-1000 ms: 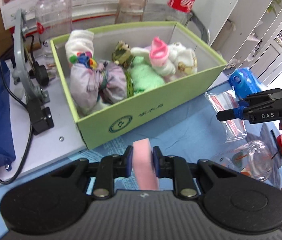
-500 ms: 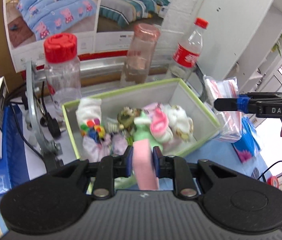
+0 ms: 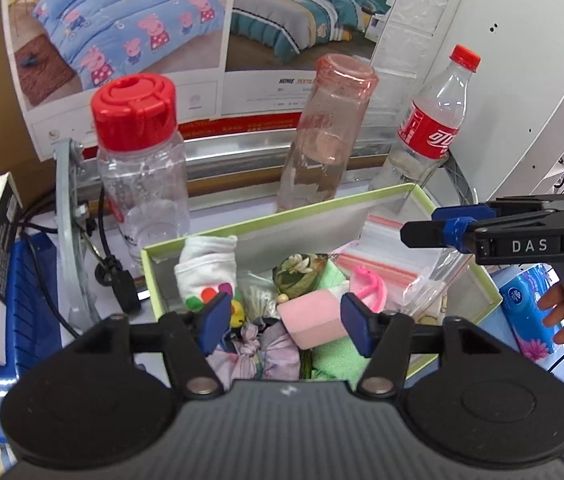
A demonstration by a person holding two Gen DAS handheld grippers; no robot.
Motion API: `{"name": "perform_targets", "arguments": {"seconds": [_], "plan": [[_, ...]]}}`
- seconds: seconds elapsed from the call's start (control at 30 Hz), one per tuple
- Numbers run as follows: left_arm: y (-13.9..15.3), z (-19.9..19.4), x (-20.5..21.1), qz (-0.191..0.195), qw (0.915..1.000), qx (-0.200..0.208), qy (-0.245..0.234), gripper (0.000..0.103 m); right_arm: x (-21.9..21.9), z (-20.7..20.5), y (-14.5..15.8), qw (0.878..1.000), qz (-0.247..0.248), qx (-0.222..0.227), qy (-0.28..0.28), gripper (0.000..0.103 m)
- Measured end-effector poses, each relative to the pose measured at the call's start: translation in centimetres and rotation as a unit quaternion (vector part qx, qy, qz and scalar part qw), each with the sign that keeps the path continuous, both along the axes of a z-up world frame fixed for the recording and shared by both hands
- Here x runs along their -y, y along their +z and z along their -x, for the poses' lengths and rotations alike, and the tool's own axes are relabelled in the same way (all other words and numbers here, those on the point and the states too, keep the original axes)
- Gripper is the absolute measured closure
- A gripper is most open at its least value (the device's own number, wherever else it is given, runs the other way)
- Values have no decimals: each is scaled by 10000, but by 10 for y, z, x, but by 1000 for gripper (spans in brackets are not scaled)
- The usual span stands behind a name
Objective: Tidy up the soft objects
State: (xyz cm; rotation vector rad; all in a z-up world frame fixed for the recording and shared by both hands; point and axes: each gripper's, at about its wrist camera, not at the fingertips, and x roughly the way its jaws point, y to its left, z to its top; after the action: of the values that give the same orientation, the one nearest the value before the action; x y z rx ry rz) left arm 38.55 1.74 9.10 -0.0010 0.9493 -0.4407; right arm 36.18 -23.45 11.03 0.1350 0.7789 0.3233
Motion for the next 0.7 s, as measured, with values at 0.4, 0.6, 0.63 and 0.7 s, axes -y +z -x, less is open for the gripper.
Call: {"name": "perform_targets", "arguments": {"seconds": [0.4, 0.6, 0.63, 0.7], "plan": [[30, 106, -15, 73, 9965, 683, 470, 32, -8, 104, 28, 9979, -108, 563, -288, 53], [41, 162, -24, 41, 9905, 1055, 877, 31, -27, 169, 48, 9937, 228, 1006, -441, 53], [42, 171, -25, 51, 9895, 1096, 945, 30, -30, 179, 49, 9924, 287, 1090, -498, 53], [43, 188, -27, 74, 9872, 1172, 1076, 30, -36, 198, 51, 9890, 404, 1314, -543, 52]]}}
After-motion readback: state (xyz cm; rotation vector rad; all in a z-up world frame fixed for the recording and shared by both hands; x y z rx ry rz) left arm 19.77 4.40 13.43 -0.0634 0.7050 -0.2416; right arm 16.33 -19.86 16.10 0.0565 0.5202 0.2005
